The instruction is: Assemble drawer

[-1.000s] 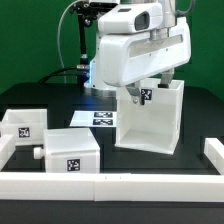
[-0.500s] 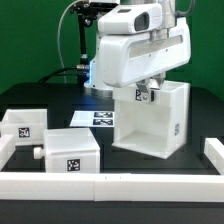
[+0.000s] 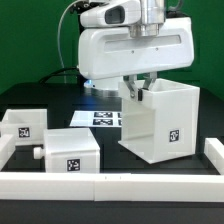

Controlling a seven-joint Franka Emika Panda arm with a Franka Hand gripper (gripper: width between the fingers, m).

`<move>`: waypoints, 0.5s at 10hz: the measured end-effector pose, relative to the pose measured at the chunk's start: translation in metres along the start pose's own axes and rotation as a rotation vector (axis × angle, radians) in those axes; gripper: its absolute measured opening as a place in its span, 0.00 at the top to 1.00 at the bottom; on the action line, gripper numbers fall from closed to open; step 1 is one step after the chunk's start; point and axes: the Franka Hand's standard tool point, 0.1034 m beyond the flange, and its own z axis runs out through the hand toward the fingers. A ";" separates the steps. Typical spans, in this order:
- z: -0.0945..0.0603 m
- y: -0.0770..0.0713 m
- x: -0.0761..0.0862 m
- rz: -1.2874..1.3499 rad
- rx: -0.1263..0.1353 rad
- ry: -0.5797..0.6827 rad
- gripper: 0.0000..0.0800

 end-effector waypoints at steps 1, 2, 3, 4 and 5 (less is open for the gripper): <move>-0.001 0.000 0.005 -0.004 0.011 -0.013 0.96; 0.001 0.001 0.004 -0.002 0.008 -0.011 0.96; 0.001 0.001 0.003 -0.002 0.009 -0.013 0.96; 0.002 0.001 0.003 -0.002 0.009 -0.013 0.96; 0.003 0.001 0.005 0.004 0.008 -0.010 0.96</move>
Offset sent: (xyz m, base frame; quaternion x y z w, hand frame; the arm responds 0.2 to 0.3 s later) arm 0.0000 0.0000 0.0000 0.0000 0.0000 0.0000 1.0000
